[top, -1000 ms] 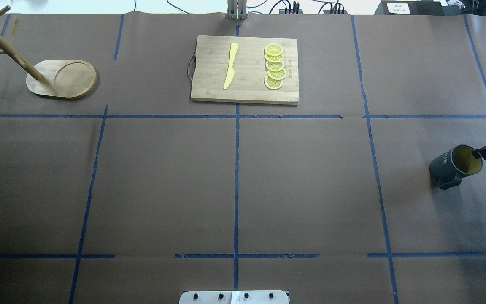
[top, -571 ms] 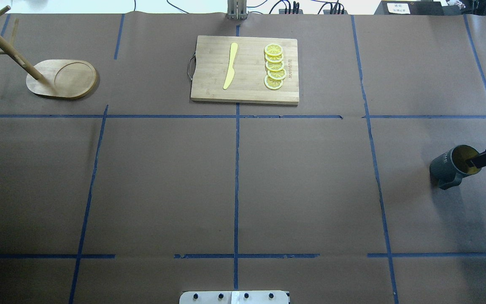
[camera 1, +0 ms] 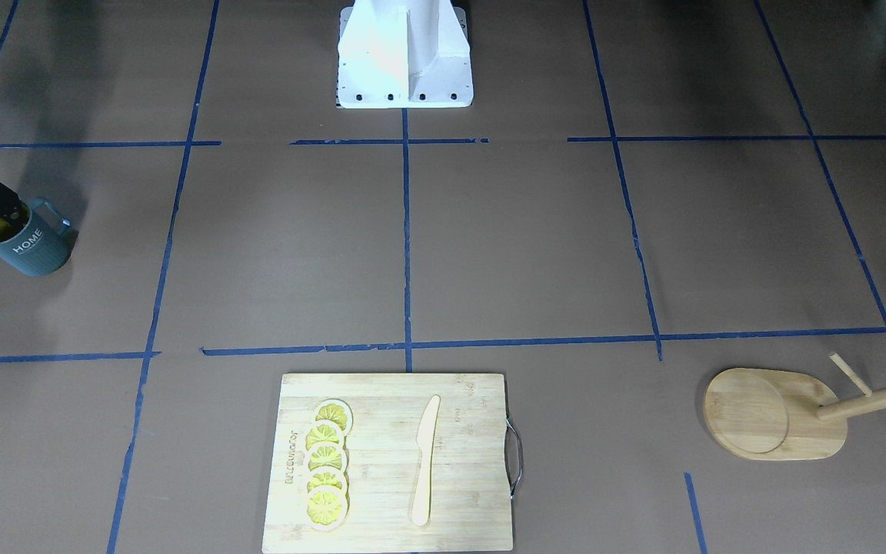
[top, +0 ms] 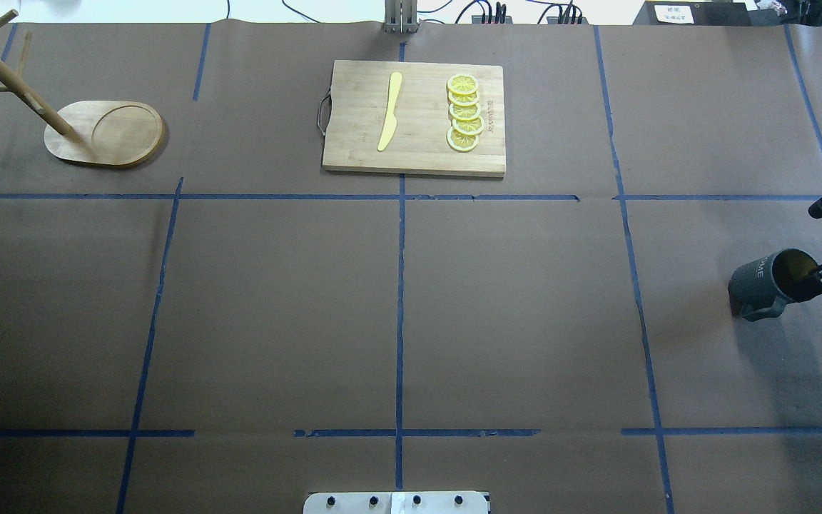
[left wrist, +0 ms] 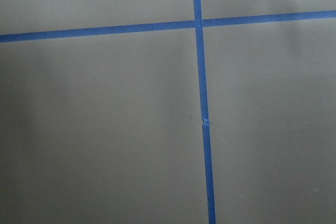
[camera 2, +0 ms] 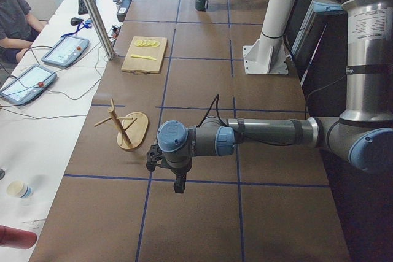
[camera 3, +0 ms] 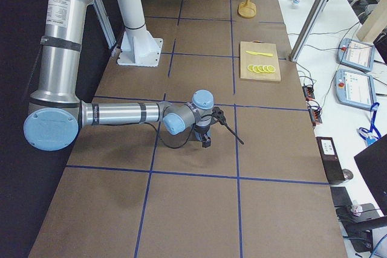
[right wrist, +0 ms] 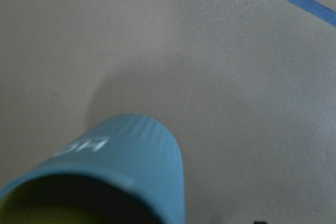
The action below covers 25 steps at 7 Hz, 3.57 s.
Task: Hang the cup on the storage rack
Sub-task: 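Lower the right gripper onto the teal mug and grasp its rim, then carry the teal mug with the right gripper toward the table center and set it down, then open the right gripper and withdraw the right arm away from the mug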
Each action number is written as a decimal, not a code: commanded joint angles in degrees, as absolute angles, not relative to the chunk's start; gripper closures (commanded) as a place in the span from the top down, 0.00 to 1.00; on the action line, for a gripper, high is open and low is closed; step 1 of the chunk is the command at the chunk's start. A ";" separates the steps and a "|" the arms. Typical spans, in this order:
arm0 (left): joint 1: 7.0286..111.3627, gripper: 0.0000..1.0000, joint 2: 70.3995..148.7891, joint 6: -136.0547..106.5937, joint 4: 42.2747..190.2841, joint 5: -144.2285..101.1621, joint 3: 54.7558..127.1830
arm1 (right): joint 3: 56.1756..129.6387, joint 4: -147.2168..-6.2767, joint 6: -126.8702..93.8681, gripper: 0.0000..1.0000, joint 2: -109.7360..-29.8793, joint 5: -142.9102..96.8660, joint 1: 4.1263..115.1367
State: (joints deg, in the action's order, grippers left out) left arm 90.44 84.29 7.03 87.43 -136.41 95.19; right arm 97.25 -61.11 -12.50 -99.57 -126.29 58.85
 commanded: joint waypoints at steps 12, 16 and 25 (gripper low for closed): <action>90.53 1.00 84.20 7.12 87.10 -136.41 95.27 | 105.30 -90.72 -52.31 0.00 -68.01 -122.02 41.98; 90.44 1.00 84.20 7.12 86.92 -136.49 95.10 | 93.04 -98.26 -84.07 0.02 -44.52 -111.92 29.64; 90.44 1.00 84.20 7.12 87.10 -136.76 95.36 | 99.18 -99.68 -77.31 1.00 -45.70 -115.72 34.78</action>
State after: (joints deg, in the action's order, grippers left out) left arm 90.41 84.23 7.12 87.05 -136.75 95.30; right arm 93.67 -93.53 -82.30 -45.15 -112.48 31.86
